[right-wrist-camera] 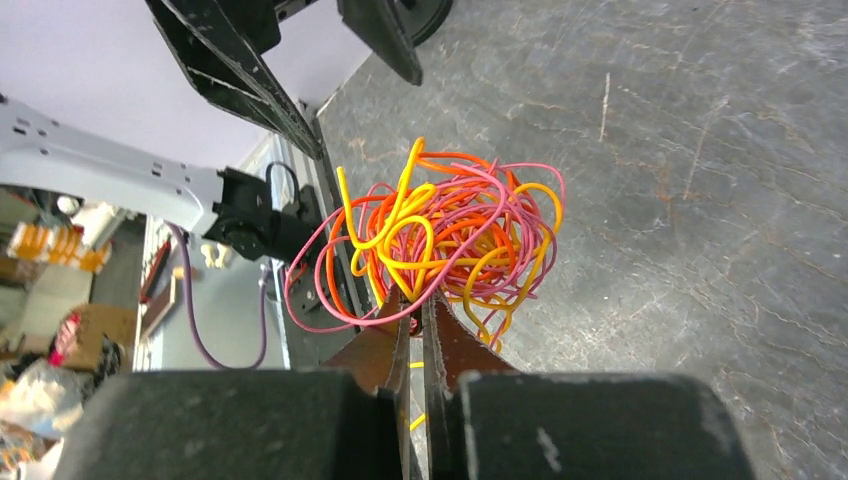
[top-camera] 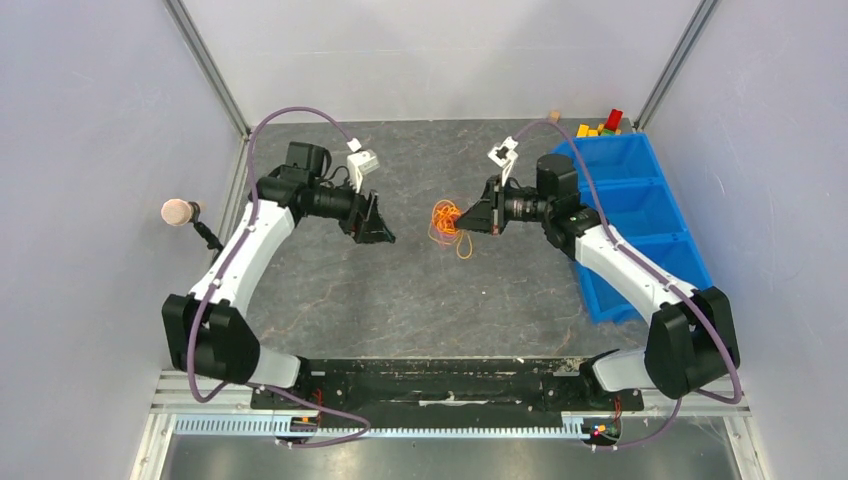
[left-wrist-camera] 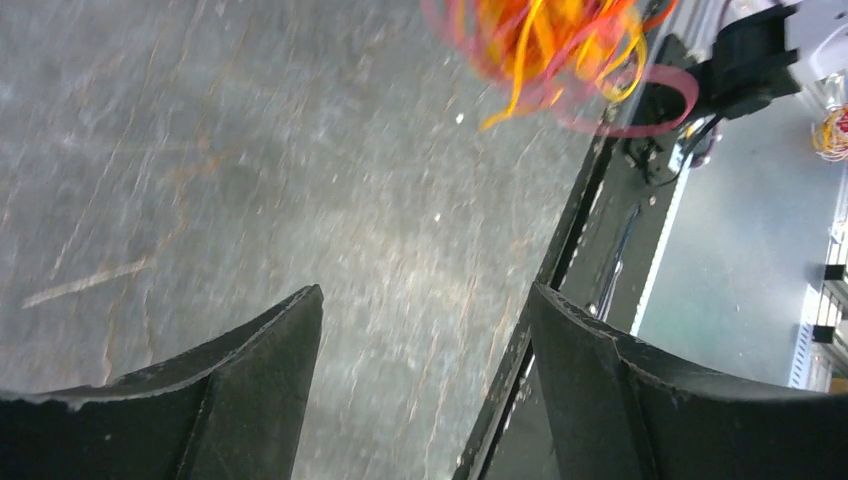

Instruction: Untangle the cables

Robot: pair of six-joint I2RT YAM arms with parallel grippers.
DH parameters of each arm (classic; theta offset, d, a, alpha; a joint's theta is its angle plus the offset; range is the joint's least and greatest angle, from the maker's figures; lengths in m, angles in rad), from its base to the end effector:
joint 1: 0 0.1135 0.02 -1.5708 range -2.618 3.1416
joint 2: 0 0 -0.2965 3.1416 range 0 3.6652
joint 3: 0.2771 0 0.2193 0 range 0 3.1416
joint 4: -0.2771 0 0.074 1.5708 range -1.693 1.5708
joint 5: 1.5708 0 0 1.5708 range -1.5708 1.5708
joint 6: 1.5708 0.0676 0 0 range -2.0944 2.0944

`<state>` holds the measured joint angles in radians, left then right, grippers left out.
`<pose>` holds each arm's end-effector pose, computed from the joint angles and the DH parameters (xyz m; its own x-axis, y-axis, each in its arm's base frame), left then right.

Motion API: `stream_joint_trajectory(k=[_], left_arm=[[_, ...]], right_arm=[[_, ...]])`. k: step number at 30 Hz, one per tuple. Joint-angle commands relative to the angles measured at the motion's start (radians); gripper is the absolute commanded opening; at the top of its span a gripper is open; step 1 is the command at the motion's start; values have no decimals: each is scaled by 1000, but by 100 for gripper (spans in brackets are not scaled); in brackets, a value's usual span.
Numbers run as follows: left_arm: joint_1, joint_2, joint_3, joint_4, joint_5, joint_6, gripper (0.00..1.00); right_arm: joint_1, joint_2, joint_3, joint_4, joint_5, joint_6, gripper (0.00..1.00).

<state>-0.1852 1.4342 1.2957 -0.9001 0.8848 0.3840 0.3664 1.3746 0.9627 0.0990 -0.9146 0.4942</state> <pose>0.2421 -0.0986 0.3369 -0.5970 0.3533 -0.7203 0.7833 0.4508 -0.4281 0.2508 0.1536 0.3394 -0.6905 0.0450 -0.7219 -0.6757 0.3160 0.6660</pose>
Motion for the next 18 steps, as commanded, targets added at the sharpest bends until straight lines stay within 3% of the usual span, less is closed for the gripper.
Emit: stream_joint_trajectory(k=[1,4,8,13,14,18], left_arm=[[-108,-129,-94,433,46,-322,82],[-224,-127,-119,548,-62,-372,82],[-284,-16,-82,591,-64,-485,82],[-254,-36,-133,584,1,-463,7],[-229,-60,-154,570,-2,-451,2],[-95,-119,-192,452,13,-340,2]], right_arm=[[51,9,84,-96,12,-151,0],[89,14,101,-96,-1,-174,0],[136,16,116,-125,-28,-204,0],[73,2,124,-199,30,-247,0],[49,-4,119,-208,45,-257,0],[-32,-1,126,-310,145,-340,0]])
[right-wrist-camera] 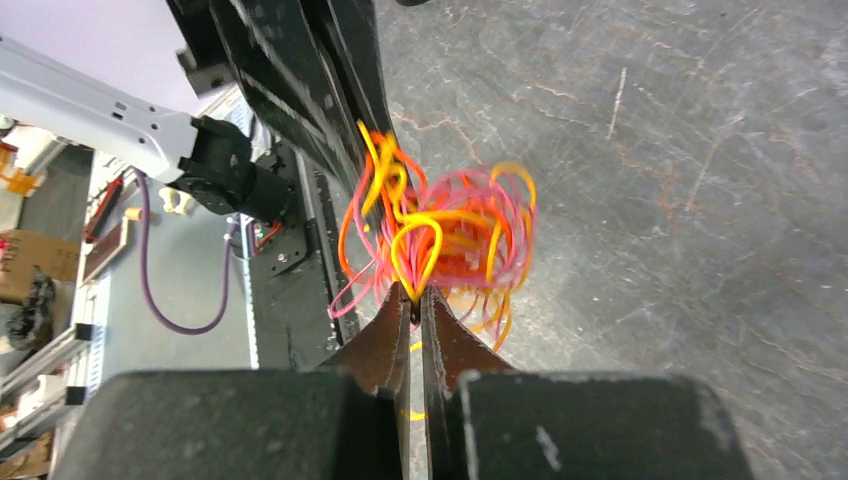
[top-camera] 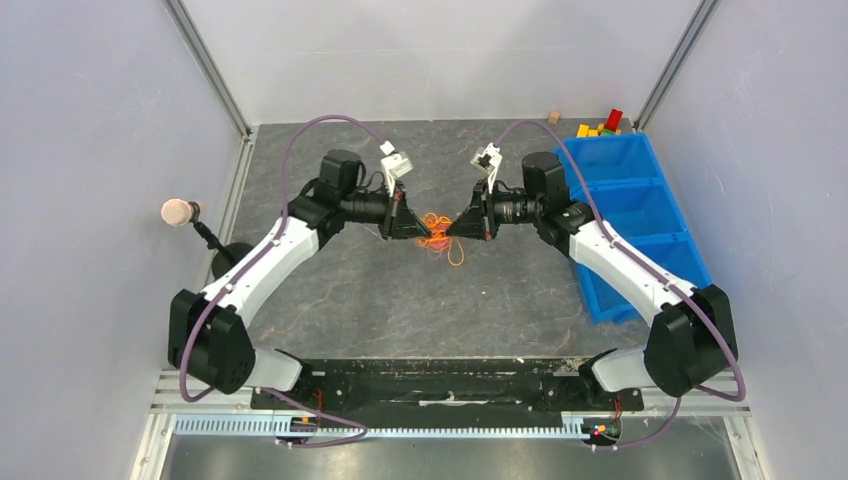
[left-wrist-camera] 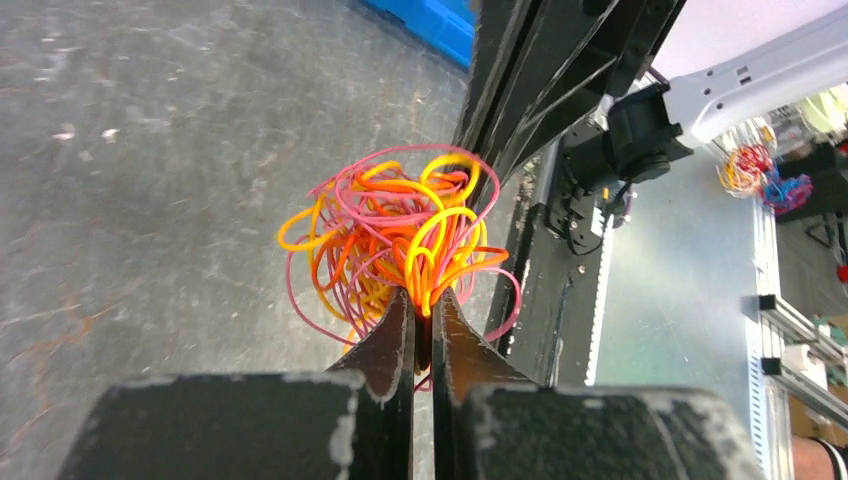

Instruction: Untangle the cables

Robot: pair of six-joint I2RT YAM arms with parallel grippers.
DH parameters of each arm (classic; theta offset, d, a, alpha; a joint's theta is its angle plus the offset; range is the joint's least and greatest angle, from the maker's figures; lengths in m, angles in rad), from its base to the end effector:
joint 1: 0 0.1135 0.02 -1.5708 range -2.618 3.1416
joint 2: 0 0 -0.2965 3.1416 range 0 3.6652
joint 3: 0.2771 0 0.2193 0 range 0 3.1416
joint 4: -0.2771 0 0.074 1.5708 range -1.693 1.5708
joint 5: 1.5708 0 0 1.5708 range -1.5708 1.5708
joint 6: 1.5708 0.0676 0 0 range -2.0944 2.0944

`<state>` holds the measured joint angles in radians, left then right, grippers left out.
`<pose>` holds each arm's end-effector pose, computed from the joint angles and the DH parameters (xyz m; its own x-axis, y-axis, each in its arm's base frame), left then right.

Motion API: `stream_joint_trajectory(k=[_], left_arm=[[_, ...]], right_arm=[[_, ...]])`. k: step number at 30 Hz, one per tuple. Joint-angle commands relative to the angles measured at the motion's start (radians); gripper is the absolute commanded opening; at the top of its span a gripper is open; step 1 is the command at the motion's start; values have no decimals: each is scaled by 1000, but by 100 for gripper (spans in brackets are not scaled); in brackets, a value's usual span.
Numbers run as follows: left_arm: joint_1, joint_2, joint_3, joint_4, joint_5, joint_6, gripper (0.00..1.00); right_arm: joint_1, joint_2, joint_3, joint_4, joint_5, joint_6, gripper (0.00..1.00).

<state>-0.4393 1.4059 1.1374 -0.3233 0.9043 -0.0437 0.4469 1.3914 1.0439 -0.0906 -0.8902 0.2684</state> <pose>0.2369 -0.1700 0.3433 -0.5417 0.2247 -0.8100 0.8305 0.2922 -0.4743 0.2401 0.1733 0.3404 -0.6093 -0.1069 -0.7857 -0.7727 0.3025 0.5580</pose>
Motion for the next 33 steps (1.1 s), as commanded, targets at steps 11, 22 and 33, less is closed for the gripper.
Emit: stream_joint_trajectory(k=[11,22,33], left_arm=[[252,-161,-68,-137,159,145,2],[62,-173,-33,-163,195,288,8],[41,-149,-41,25,118,157,8]], right_arm=[[-156,2,36,-96,-32,-66,41],[7,63,85,41,2,22,94],[98,34,17,175,-143,111,50]])
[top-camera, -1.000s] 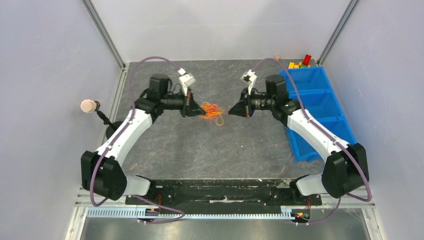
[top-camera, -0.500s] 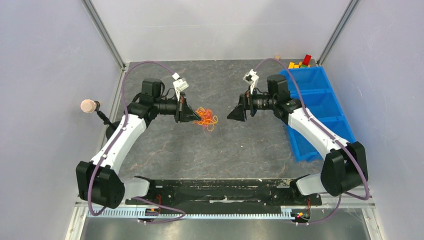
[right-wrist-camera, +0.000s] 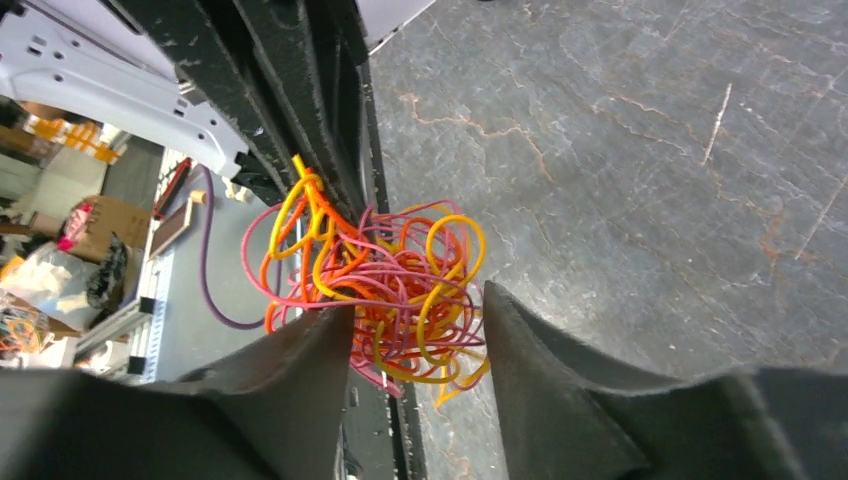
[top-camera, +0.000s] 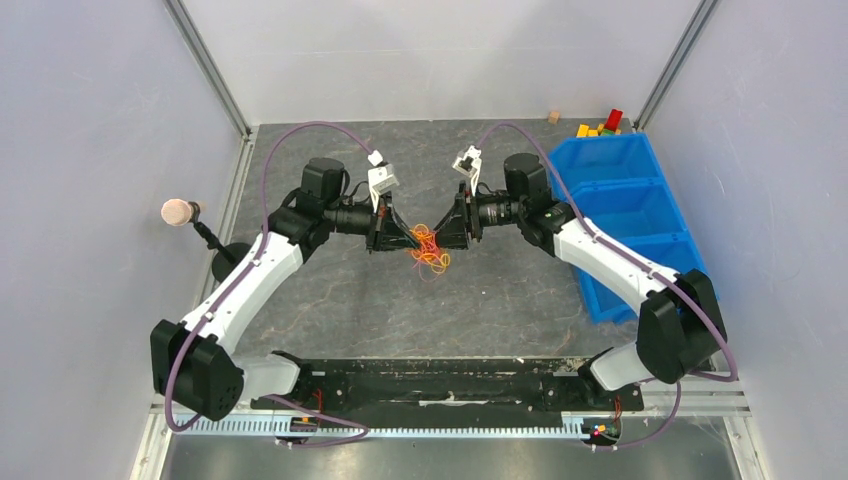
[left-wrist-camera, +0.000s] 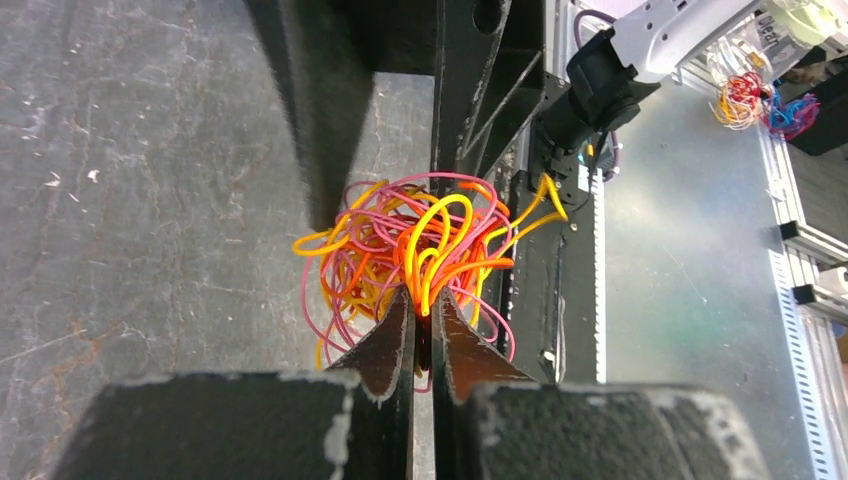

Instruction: Untangle the cables

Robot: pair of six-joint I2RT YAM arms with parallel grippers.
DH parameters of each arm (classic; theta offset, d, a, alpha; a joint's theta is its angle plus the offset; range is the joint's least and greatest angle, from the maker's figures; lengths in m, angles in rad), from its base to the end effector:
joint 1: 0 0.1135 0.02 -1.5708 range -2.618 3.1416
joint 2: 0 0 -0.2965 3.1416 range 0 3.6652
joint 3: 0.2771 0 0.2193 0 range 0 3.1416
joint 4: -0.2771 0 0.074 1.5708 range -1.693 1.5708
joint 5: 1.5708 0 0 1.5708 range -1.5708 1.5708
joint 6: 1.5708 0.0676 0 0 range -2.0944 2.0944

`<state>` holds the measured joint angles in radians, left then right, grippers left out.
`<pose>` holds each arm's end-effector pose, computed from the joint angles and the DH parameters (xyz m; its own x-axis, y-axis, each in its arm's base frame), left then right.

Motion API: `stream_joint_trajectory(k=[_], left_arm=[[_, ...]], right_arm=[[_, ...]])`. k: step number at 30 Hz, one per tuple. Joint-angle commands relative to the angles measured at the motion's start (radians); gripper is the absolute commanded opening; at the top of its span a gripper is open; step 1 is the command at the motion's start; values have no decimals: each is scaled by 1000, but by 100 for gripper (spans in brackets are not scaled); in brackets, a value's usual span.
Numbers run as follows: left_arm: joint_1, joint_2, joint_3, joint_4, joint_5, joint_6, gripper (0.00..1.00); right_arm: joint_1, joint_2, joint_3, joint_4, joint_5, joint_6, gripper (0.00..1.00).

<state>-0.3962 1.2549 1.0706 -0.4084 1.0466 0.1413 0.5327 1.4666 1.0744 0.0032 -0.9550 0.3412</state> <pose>0.1948 -0.1449 0.3554 -0.3897 0.2394 -0.8893 0.9196 0.1524 -0.3620 0.2404 0.2058 0.3403 -0.6238 -0.1434 -0.7684 -0.7803 0.1719 0.6014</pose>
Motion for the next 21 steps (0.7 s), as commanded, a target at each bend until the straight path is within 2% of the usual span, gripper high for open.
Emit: stream_joint_trajectory(k=[1,2,3,5,7,9,12,17,20,21], left_arm=[[-2,2,25,111,-24,-30,9],[-2,1,25,107,-23,-33,9],[-1,-1,32,91,-24,-25,9],[3,-12,63,-21,-53,60,9],[24,-13,117,-222,-126,187,10],[72,7,160,-371,-191,274,12],[181,71,202,-508,-239,362,15],[262,158,251,-516,-264,319,15],[264,146,226,-449,-272,277,5],[263,139,221,-440,-222,282,12]], right_arm=[[12,-45,-19,92,-75,47,34],[11,-47,-18,89,-58,42,12],[6,-49,-11,56,-26,17,0],[-25,-52,11,-28,57,-34,0],[-104,-53,32,-99,117,-67,0],[-188,-62,35,-118,152,-79,0],[-255,-82,32,-124,220,-91,0],[-263,-86,43,-124,273,-82,0],[-264,-93,45,-100,278,-65,0],[-262,-92,44,-79,250,-46,0]])
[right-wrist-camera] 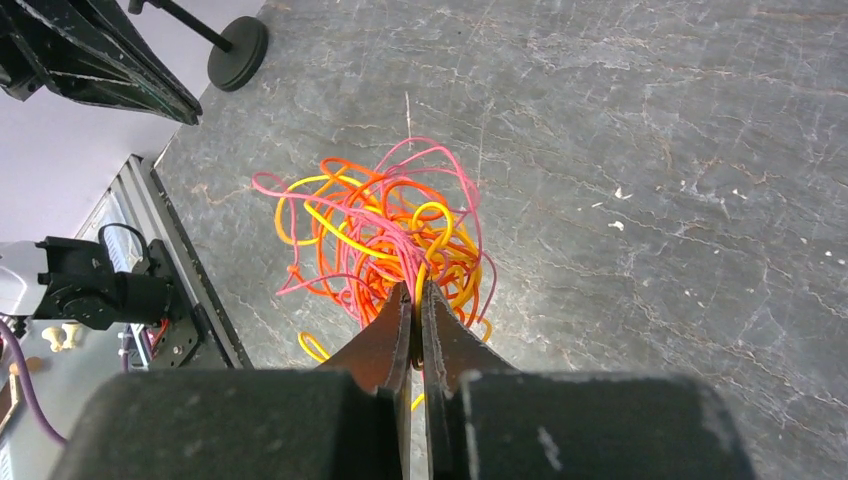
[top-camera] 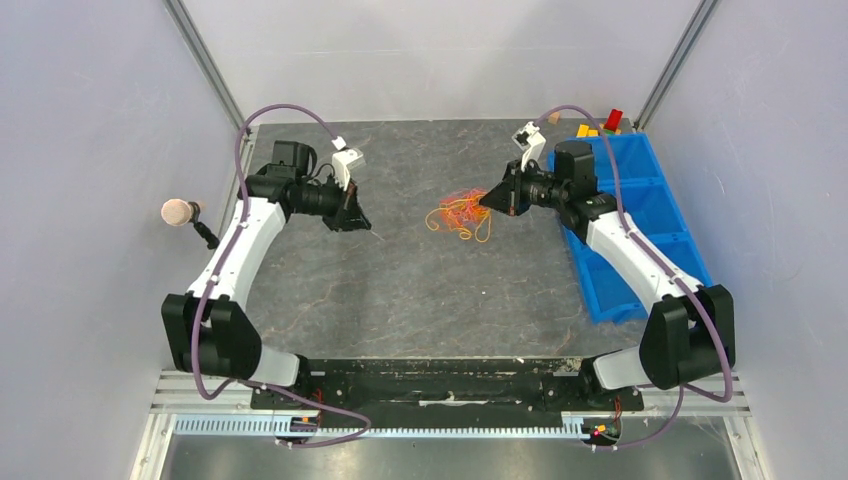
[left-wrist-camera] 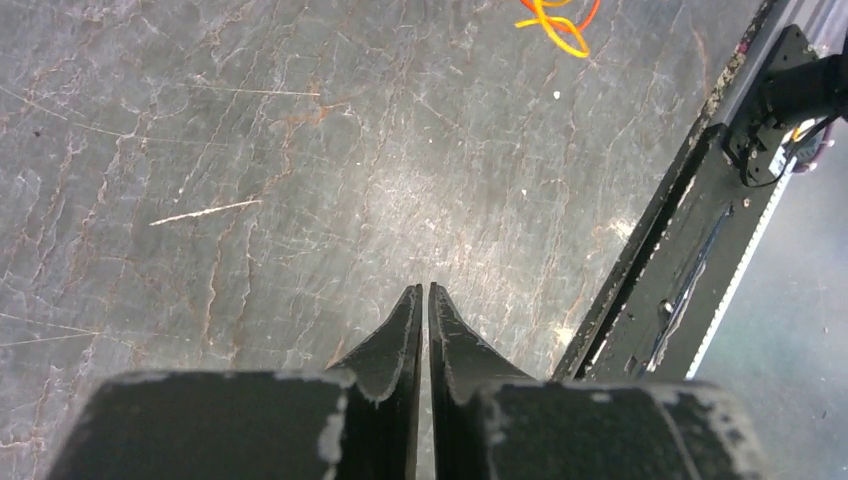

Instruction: Untangle the cables

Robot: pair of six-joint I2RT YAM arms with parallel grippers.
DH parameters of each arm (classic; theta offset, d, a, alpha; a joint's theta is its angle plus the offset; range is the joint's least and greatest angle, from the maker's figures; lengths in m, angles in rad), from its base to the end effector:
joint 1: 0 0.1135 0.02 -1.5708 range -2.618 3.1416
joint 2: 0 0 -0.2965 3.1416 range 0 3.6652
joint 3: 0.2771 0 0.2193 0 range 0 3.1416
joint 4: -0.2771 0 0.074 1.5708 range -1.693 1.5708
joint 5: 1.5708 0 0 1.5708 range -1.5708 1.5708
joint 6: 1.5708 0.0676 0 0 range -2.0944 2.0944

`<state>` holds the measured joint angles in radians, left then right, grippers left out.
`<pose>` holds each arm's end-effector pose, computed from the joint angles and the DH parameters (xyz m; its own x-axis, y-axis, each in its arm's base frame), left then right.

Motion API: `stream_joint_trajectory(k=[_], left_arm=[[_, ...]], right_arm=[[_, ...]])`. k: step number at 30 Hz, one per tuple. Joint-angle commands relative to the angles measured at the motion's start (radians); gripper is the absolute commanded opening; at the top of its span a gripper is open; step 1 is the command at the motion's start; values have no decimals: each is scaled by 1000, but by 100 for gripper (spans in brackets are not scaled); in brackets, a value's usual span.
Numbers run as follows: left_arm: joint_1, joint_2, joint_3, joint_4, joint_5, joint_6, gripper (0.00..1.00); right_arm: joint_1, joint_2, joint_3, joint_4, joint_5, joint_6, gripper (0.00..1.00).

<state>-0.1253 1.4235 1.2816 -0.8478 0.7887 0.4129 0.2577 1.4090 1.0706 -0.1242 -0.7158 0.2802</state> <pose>0.2525 -0.0801 0.3347 -0.5692 0.3567 -0.7408 0.7674 0.5540 -0.3229 0.2817 0.1201 0.3369 -0.6249 0.0511 -0.7790 -0.6112 0.5888 0.5289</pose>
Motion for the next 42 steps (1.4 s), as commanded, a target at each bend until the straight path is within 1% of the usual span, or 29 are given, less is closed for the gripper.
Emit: stream_joint_trajectory(k=[1,2,3,4,6,8,9,11,12,16,18,19,20,21,22,25,26,28,30,32,33,34,36,39,40,41,42], left_arm=[[-9,-44,8,-1,89,24,26],[-20,-61,0,33,128,4,48],[-35,-85,-24,114,135,-67,66],[-56,-111,-54,197,128,-137,79],[-108,-162,-109,378,55,-299,80],[-169,-183,-140,507,-13,-388,80],[-215,-182,-149,539,-96,-416,80],[-290,-143,-153,566,-188,-472,81],[-315,-113,-153,575,-195,-511,81],[-338,-12,-171,619,-213,-651,82],[-338,2,-184,627,-232,-640,82],[-336,9,-184,615,-244,-623,71],[-326,12,-181,592,-239,-605,48],[-304,13,-181,574,-217,-598,24],[-279,10,-188,550,-198,-592,3],[-193,-5,-220,439,-213,-513,2],[-162,-9,-232,405,-216,-476,2],[-113,-6,-249,332,-207,-416,2],[-85,-10,-265,308,-120,-361,2],[-85,-24,-278,320,-17,-363,2],[-88,-32,-280,336,-11,-375,2],[-88,-39,-279,349,-27,-386,2],[-66,-45,-267,346,-82,-369,2],[8,-26,-245,301,-153,-320,2],[16,-10,-235,270,-152,-297,2],[14,2,-233,246,-126,-275,2],[9,18,-241,238,-87,-279,2]], right_arm=[[15,-31,47,69,-16,41,0],[19,-26,48,90,-45,61,0],[26,-22,47,107,-61,73,0],[34,-22,43,116,-70,81,0],[60,-21,43,117,-54,81,0],[85,-22,44,117,-42,83,0],[100,-24,45,117,-46,90,0],[116,-26,34,172,-69,132,0],[119,-29,26,207,-81,162,0],[119,-37,27,239,-102,205,0],[119,-38,22,248,-128,216,0],[120,-39,14,249,-139,218,0],[116,-38,7,247,-142,217,0],[107,-41,1,232,-137,209,0],[92,-39,-4,207,-120,190,0],[31,-18,17,39,-12,66,0],[19,-12,22,-10,48,29,0],[2,-4,17,-62,146,-18,0],[0,18,13,-94,161,-42,0],[2,42,6,-97,118,-34,0],[2,56,6,-106,113,-35,0],[3,70,11,-120,117,-46,0],[2,90,20,-162,178,-98,0],[-3,104,7,-191,322,-178,0],[-3,110,2,-195,334,-193,1],[-4,121,2,-196,317,-197,7],[-3,139,2,-197,269,-192,12]])
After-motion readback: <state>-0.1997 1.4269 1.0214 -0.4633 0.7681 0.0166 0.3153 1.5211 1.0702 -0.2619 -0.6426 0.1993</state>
